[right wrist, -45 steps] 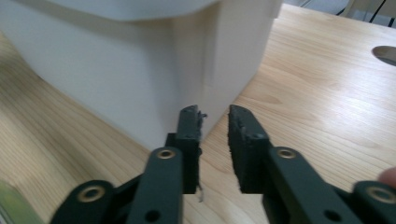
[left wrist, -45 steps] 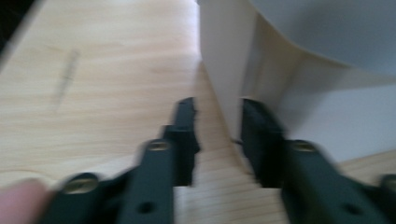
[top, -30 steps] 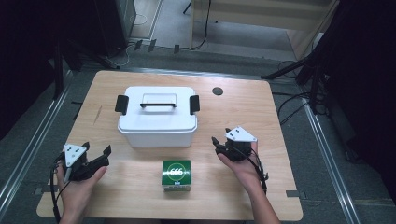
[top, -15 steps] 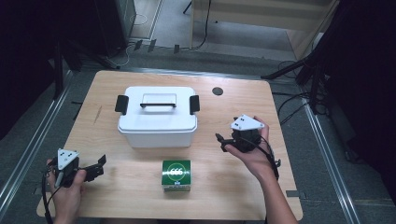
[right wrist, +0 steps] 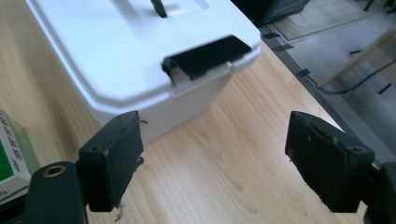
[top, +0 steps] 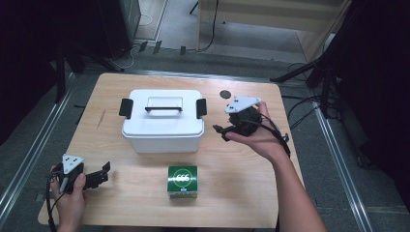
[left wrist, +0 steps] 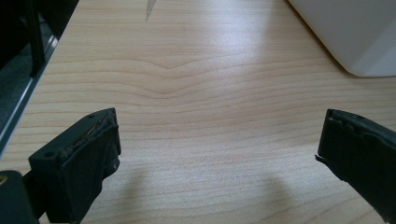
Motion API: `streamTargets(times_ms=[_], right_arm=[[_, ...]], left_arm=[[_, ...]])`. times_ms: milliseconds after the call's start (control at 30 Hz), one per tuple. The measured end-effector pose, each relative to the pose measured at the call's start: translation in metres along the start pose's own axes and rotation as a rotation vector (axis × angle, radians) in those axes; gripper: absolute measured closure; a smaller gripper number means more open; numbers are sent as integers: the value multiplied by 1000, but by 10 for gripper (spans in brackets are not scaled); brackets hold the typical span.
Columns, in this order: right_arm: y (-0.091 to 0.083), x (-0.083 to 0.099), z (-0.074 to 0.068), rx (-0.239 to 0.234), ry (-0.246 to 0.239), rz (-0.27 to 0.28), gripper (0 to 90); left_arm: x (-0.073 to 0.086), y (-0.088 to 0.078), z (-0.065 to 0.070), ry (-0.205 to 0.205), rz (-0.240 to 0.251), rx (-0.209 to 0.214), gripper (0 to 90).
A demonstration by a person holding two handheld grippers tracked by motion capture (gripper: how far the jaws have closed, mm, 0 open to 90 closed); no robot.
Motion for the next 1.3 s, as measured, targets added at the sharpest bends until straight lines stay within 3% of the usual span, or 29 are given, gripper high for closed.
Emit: streamTargets(times_ms=[300,667,933,1067,1300], right_arm=[[14,-30,-3,-74,-77,-46,261],[30,-55,-6,-86,-165,-142,359],[40,-68,-15,-105,-211,-162,459],[48,-76,-20,-133,-247,-192,534],[57,-84,-23,-139,-306,-240,605]], left_arm=[[1,1,0,4,-18,7,0],[0,2,0,5,-23,8,0],[1,3,0,4,-30,13,0],[1,3,0,0,-31,17,0],[1,4,1,3,-37,19,0]])
Point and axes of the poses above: each handheld gripper's, and its own axes: y roughly forward along the jaws, x roughly out of its underside, z roughly to its right, the point moved 6 cm from there along y, roughly forward along the jaws, and after that the axes turned 2 degrees about y, right-handed, at the moved point
